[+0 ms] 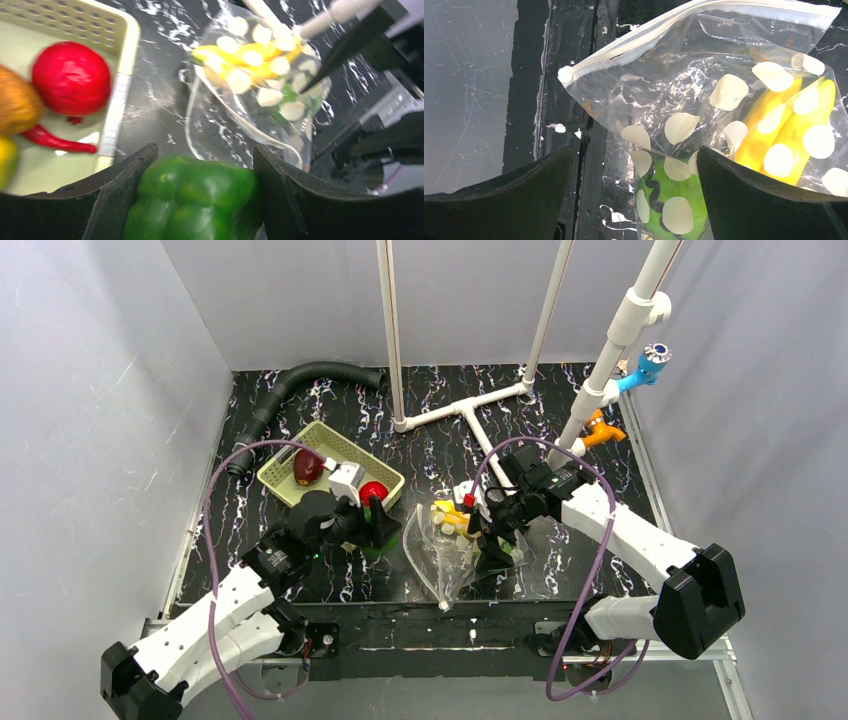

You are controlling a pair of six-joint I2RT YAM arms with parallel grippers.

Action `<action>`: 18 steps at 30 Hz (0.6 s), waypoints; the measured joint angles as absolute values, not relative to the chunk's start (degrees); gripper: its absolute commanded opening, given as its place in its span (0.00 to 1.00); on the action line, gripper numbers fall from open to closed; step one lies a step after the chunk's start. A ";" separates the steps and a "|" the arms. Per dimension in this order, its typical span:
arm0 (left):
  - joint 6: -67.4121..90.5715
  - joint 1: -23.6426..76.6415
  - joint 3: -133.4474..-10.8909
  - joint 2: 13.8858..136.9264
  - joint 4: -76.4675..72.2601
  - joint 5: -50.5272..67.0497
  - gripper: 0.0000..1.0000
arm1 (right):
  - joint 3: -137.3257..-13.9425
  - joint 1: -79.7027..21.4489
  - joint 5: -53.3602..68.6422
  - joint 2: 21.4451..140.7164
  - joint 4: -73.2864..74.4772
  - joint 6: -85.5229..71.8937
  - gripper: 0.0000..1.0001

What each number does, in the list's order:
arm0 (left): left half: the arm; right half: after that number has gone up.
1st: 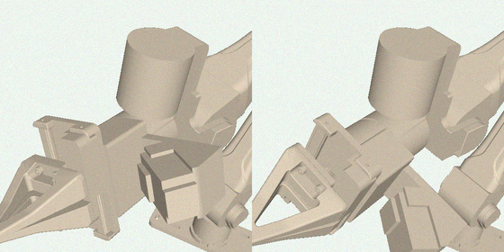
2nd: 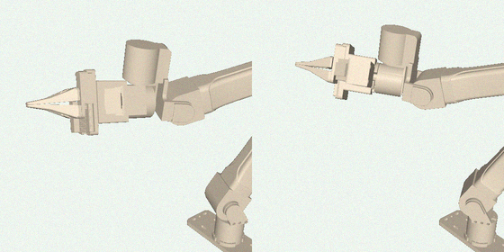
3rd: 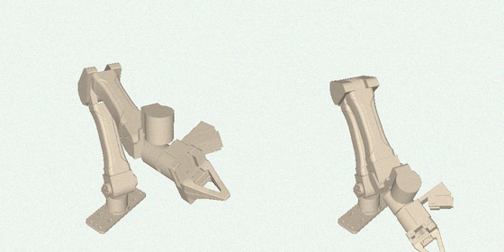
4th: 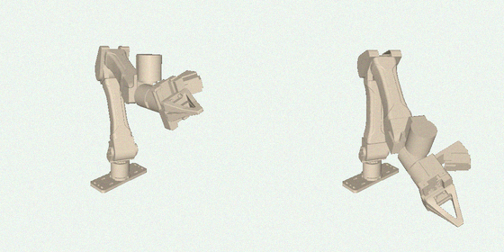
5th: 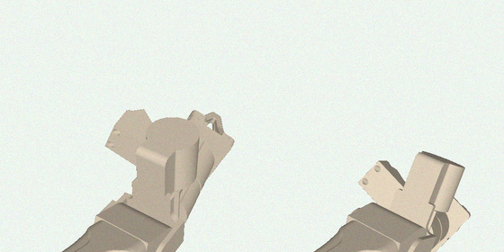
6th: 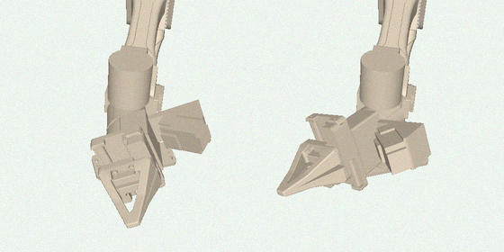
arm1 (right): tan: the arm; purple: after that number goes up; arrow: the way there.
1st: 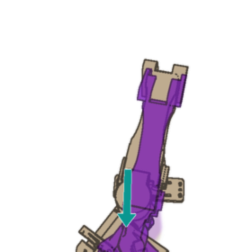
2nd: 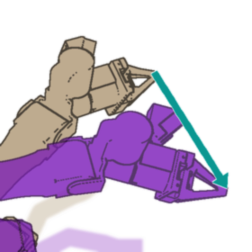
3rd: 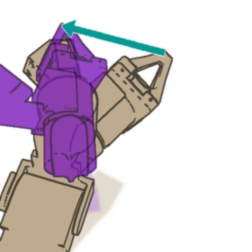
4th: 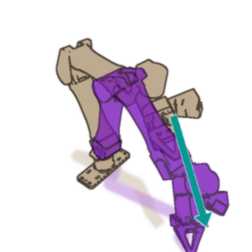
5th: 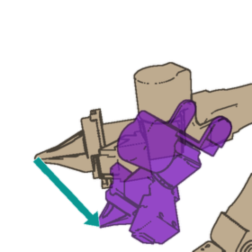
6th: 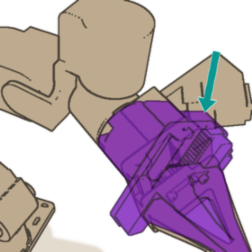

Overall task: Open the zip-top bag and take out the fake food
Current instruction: Place the fake vegetable in the bin.

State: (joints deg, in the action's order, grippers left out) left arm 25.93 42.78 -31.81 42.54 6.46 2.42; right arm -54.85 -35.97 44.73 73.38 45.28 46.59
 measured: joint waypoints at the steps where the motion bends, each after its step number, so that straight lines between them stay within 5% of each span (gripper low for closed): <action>1: 25.69 41.15 -32.58 42.19 8.01 1.93 0.00 | -54.83 -35.92 44.73 73.23 45.21 46.52 1.00; 18: 23.18 12.75 -38.96 49.74 16.73 3.16 0.00 | -54.52 -35.24 44.77 72.10 44.95 46.44 1.00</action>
State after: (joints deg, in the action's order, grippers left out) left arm 23.18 12.75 -38.96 49.74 16.73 3.16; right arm -54.52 -35.24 44.77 72.10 44.95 46.44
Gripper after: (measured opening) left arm 0.644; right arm 0.997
